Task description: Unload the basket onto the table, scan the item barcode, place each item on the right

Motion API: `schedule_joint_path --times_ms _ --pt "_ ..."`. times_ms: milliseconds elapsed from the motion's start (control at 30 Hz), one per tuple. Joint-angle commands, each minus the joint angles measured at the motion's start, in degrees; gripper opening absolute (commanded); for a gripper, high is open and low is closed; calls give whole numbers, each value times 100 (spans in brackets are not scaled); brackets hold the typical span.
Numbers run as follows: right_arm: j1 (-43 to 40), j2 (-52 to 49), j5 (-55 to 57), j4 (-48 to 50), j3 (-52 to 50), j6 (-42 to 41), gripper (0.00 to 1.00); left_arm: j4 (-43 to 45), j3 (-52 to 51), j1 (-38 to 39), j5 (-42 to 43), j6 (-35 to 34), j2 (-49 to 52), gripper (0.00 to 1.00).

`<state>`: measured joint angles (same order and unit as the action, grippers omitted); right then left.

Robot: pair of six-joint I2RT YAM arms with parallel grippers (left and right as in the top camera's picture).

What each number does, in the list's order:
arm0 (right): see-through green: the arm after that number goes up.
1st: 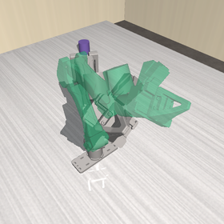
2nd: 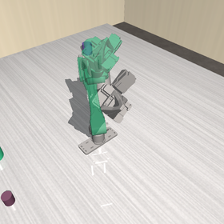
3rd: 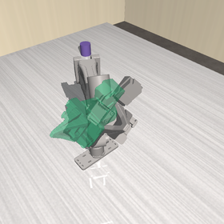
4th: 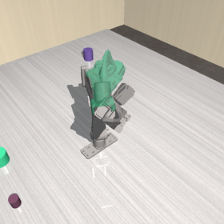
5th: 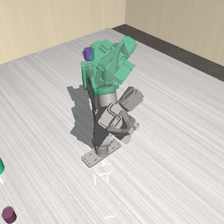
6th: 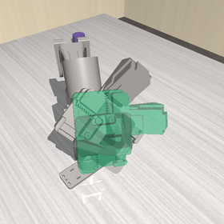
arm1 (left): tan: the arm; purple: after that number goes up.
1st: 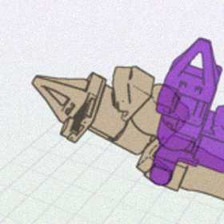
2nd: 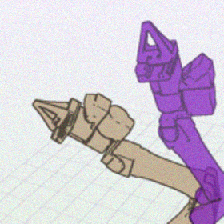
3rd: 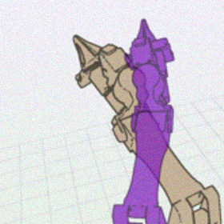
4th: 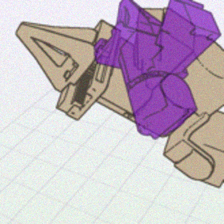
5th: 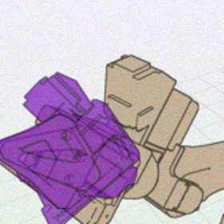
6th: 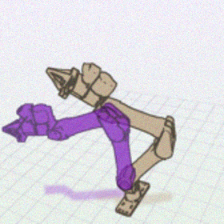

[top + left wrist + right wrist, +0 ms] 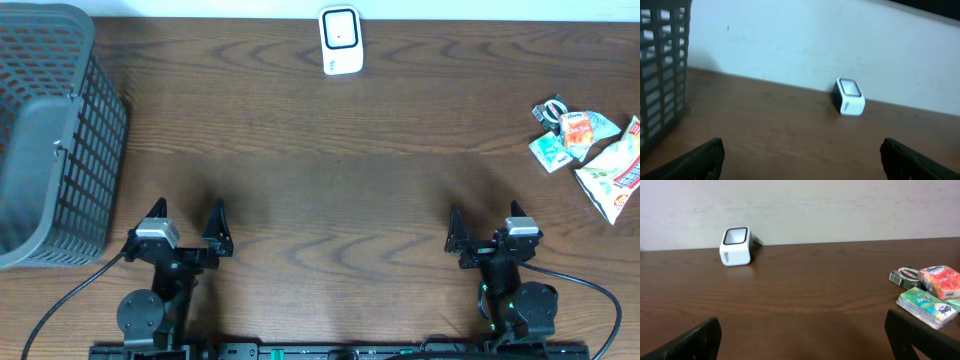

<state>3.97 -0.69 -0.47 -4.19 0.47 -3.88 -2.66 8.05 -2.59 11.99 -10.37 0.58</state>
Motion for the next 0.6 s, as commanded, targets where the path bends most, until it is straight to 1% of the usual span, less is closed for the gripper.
schedule_joint_path --times_ms 0,100,267,367,567 --pt "-28 35 7 -22 -15 11 99 306 -216 -24 105 219 -48 98" --pt "-28 37 7 -22 -15 11 99 579 -374 -24 286 597 -48 98" --pt "-28 37 7 -22 -15 11 99 675 -551 -24 251 634 -48 98" --pt "-28 37 7 -22 -15 13 99 1073 -765 -24 254 634 -48 98" --pt "-28 35 7 -22 -15 13 99 1067 -782 -24 240 935 -50 98"
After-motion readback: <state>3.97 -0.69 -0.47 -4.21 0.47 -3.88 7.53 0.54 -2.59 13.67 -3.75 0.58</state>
